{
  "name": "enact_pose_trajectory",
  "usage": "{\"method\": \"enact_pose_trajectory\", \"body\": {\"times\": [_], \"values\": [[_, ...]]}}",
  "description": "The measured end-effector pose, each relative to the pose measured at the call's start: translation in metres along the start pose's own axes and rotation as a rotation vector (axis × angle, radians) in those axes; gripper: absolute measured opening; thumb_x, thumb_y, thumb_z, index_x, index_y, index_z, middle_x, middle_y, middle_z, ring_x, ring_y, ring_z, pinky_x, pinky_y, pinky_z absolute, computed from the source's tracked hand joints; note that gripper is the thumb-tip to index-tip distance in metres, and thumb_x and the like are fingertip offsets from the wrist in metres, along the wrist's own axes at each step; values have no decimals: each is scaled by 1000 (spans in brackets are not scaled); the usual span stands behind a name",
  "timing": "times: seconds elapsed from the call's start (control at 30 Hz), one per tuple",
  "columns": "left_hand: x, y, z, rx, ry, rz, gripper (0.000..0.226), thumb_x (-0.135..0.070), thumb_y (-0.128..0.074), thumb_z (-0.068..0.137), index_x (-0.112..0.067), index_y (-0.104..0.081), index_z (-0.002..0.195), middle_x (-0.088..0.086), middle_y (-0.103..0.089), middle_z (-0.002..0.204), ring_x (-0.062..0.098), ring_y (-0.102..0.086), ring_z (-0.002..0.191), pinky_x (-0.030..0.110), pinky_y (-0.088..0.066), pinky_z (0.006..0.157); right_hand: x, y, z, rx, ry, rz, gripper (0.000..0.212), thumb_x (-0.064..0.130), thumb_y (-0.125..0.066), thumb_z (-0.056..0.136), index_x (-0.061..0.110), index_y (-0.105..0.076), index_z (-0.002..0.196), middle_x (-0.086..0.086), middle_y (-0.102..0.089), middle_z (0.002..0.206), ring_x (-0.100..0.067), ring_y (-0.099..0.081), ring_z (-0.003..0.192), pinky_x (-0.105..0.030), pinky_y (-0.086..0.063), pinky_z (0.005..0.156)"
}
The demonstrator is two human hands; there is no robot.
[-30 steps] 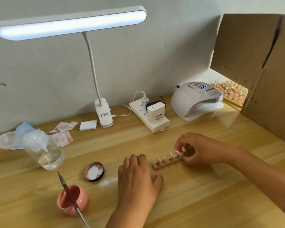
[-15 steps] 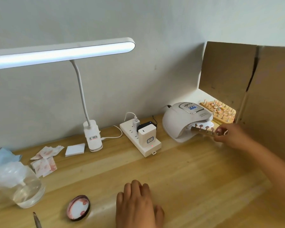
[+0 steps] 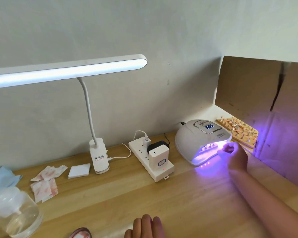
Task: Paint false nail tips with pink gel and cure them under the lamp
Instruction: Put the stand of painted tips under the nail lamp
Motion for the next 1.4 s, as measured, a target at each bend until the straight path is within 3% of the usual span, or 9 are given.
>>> {"method": "enact_pose_trajectory", "body": {"times": [0.2, 0.33, 0.53, 0.73, 0.87, 1.0, 1.1, 1.27, 1.4], "values": [[0, 0, 1, -64, -13, 11, 26, -12, -42, 60, -20, -61, 44, -3, -44, 43, 15, -40, 31, 21, -25, 35, 11, -11, -11, 99, 125, -180, 25, 4, -73, 79, 12, -55, 95, -10, -70, 99, -38, -62, 101, -43, -43, 91], [-1, 3, 1, -90, -15, 24, 25, -10, -42, 57, -19, -60, 44, -2, -44, 43, 15, -40, 31, 23, -26, 34, 17, -23, -21, 185, 175, -297, 46, 21, -85, 76, 12, -51, 107, -5, -69, 109, -36, -52, 115, -39, -35, 91], [-2, 3, -1, -83, -17, 34, 27, -8, -39, 57, -17, -61, 45, -1, -45, 44, 17, -41, 32, 21, -27, 37, 18, -30, -21, 170, 141, -469, 68, 36, -80, 81, -1, -44, 127, -21, -56, 129, -39, -43, 126, -41, -33, 96], [-3, 0, 1, -24, -33, -3, 8, -13, -54, 41, -18, -59, 44, -1, -45, 44, 17, -40, 32, 21, -27, 36, 17, -34, -12, 214, 77, -449, 64, 37, -70, 91, 0, -41, 135, -28, -45, 142, -39, -37, 136, -41, -28, 107], [-3, 1, -2, -79, -39, 54, 25, -9, -42, 61, -16, -61, 47, 0, -47, 46, 18, -42, 33, 21, -29, 37, 16, -34, -7, 217, 78, -432, 67, 38, -70, 92, 3, -40, 140, -26, -45, 144, -38, -36, 138, -41, -27, 109], [-4, 2, -4, -82, -53, 70, 28, -8, -40, 63, -16, -62, 47, 0, -48, 46, 17, -43, 34, 22, -29, 37, 18, -34, 0, 206, 73, -437, 64, 36, -70, 91, 3, -42, 139, -25, -48, 142, -38, -37, 137, -41, -27, 110], [-4, 0, -4, -37, -60, 28, 16, -13, -48, 54, -17, -62, 48, -1, -48, 47, 16, -44, 35, 22, -30, 37, 19, -33, -2, 171, 84, -400, 62, 29, -73, 89, 4, -45, 138, -25, -52, 137, -40, -40, 134, -43, -31, 107], [-2, -5, -6, -50, -63, -37, 22, -17, -55, 49, -16, -52, 71, -2, -47, 47, 15, -43, 34, 22, -29, 36, 11, 2, -19, -91, 92, -155, 16, 4, -62, 88, 9, -59, 103, -14, -66, 108, -41, -53, 112, -44, -37, 96], [-3, -3, -2, -102, -82, 30, 9, -11, -48, 55, -15, -56, 57, 0, -45, 45, 17, -42, 33, 22, -29, 36, 37, 44, -30, -276, 308, 241, 32, 11, -52, 81, 14, -50, 112, -7, -60, 103, -22, -51, 93, -41, -44, 94]]}}
Point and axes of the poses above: each hand's wrist, its own z-axis towards the middle knuckle, its own y-axis out of the back of the hand, x = y × z, the point moved 6 cm from there along z, towards the middle knuckle
